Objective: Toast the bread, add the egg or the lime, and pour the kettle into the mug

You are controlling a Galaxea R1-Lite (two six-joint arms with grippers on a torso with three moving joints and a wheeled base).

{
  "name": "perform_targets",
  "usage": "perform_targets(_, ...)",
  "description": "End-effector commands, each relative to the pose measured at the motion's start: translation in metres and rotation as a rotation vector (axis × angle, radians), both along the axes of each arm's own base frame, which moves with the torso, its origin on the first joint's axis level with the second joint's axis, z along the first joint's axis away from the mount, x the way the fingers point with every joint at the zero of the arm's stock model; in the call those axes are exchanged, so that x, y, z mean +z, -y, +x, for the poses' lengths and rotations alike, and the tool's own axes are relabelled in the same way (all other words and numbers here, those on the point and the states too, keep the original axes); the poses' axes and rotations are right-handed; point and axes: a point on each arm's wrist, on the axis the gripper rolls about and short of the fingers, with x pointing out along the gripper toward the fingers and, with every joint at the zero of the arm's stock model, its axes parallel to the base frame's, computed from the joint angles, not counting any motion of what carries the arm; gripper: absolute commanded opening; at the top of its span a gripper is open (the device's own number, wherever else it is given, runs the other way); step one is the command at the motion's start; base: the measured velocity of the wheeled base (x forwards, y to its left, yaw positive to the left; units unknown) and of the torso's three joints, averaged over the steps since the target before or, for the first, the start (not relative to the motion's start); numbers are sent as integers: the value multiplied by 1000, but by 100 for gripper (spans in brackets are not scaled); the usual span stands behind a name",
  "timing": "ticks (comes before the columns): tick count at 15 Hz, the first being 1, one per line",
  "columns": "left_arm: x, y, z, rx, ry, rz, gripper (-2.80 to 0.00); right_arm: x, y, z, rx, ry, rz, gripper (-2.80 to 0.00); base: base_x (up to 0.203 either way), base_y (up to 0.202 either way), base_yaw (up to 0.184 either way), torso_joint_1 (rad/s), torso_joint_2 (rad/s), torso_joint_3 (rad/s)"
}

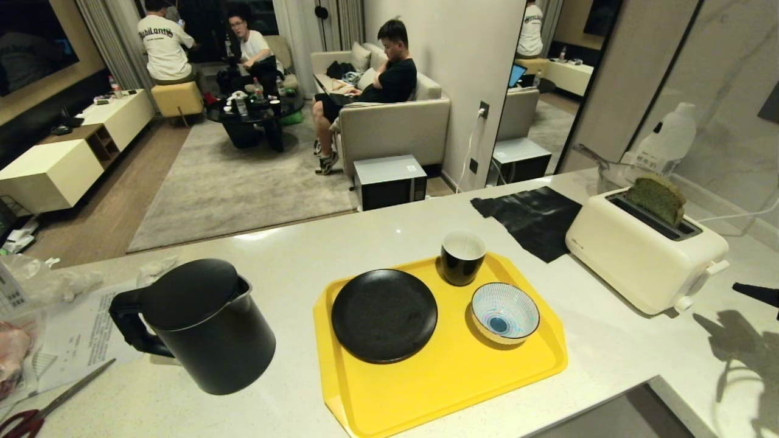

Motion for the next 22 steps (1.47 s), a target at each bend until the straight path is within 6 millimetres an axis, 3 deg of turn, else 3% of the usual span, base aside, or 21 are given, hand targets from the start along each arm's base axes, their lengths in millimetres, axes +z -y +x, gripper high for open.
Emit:
perform_targets(1,0,0,0,0,3,1,-280,16,-1,-3,6,44,-40,-280,0,0,0,0,0,0)
perform_targets(8,0,0,0,0,3,1,-280,37,11,-6,-27,114,-127,-280,0,0,0,0,0,0)
perform_targets(16,0,0,0,0,3,1,-280,1,29,30,-79,136,-231,-280,0,0,0,0,0,0)
perform_targets(22,0,0,0,0,3,-1,-280,10,19,19,-94,203,-295,-280,0,0,0,0,0,0)
